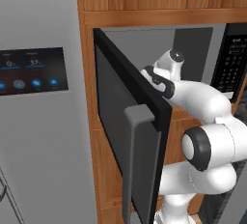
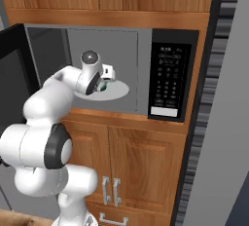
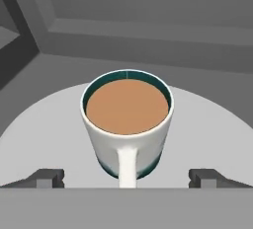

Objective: Pick the cup of tea, navigate to the dining table, and place it on the saucer.

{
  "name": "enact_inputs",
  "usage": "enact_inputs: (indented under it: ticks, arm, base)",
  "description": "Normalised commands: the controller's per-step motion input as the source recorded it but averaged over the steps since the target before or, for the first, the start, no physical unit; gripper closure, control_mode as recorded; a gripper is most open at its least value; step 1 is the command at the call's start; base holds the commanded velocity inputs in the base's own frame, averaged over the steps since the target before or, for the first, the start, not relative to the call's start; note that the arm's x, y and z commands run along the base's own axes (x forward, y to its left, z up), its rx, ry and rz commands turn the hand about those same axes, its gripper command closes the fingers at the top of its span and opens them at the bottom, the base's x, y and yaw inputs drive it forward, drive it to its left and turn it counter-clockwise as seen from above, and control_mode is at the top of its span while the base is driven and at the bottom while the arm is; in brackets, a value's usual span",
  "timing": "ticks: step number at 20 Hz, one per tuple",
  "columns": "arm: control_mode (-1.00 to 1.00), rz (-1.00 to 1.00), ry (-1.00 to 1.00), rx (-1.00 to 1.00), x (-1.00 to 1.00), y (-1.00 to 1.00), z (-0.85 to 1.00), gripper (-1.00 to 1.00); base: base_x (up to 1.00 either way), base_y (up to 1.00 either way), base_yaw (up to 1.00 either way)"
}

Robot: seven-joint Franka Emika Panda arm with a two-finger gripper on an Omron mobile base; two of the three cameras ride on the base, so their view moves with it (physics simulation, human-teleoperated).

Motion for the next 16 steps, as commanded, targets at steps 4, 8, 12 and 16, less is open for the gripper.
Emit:
enact_inputs:
  ticks: [4,8,12,16]
  arm:
    - [-1.00,0.00,0.04,0.00,0.16,0.00,-0.03,-1.00]
    - [-1.00,0.00,0.05,0.00,0.12,0.00,-0.15,-1.00]
    - [-1.00,0.00,0.05,0.00,0.06,0.01,-0.26,-1.00]
    - [-1.00,0.00,0.05,0.00,0.03,0.03,-0.19,1.00]
  base:
    - [0.00,0.00,0.00]
    - [0.00,0.00,0.00]
    - [0.00,0.00,0.00]
    - [0.00,0.00,0.00]
